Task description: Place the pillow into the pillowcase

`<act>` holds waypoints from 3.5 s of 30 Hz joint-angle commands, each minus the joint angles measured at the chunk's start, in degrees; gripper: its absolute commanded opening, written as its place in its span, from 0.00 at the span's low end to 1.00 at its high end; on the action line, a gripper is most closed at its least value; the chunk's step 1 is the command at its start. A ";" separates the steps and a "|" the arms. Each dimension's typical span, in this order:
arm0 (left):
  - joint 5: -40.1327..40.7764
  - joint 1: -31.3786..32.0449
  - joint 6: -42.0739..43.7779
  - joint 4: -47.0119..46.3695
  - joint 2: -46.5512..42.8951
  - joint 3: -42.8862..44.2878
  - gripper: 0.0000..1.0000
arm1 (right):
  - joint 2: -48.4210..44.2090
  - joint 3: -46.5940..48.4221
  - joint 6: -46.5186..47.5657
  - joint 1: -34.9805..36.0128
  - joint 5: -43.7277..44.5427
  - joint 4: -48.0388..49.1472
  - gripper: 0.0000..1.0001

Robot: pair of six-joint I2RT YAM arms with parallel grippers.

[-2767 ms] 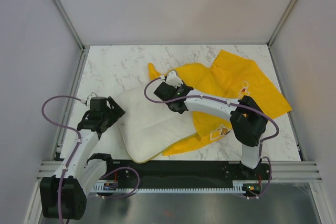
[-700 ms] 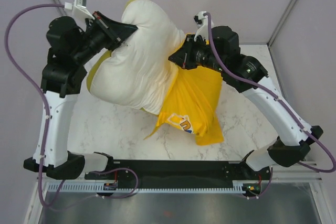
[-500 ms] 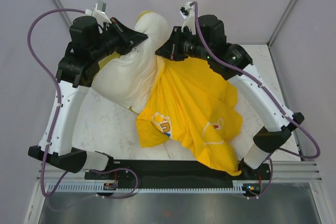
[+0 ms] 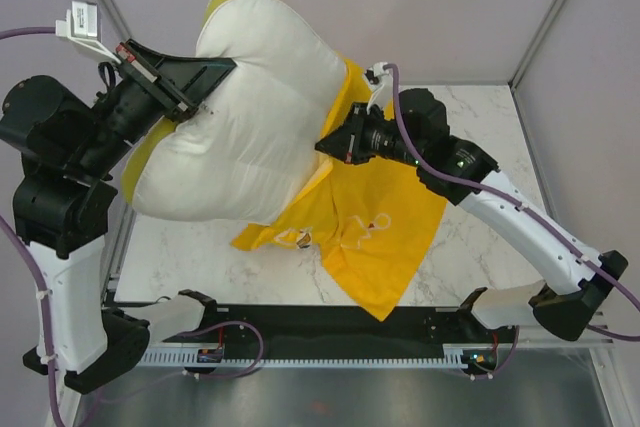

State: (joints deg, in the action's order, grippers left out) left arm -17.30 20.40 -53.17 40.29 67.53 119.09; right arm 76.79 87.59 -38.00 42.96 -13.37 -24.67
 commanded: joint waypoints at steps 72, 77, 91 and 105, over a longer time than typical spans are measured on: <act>54.57 54.48 41.67 -25.54 -21.42 -56.15 1.00 | -7.35 -6.91 -23.79 0.99 28.21 -14.26 0.00; 55.35 53.60 32.97 -11.13 -26.83 -54.05 1.00 | -10.61 -8.58 -18.00 0.11 31.55 -16.90 0.00; 13.37 9.05 20.03 -13.39 -11.39 -71.71 0.98 | -29.51 -10.07 -3.31 -0.16 29.10 -20.50 0.00; -3.53 10.09 19.77 -25.17 6.03 -79.80 0.96 | -28.54 -10.95 -2.96 -0.16 26.02 -20.16 0.00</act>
State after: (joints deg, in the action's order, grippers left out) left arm -15.18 29.61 -31.31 20.05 71.96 40.16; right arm 48.86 76.14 -42.57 42.89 13.67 -46.41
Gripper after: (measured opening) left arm 0.974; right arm 0.042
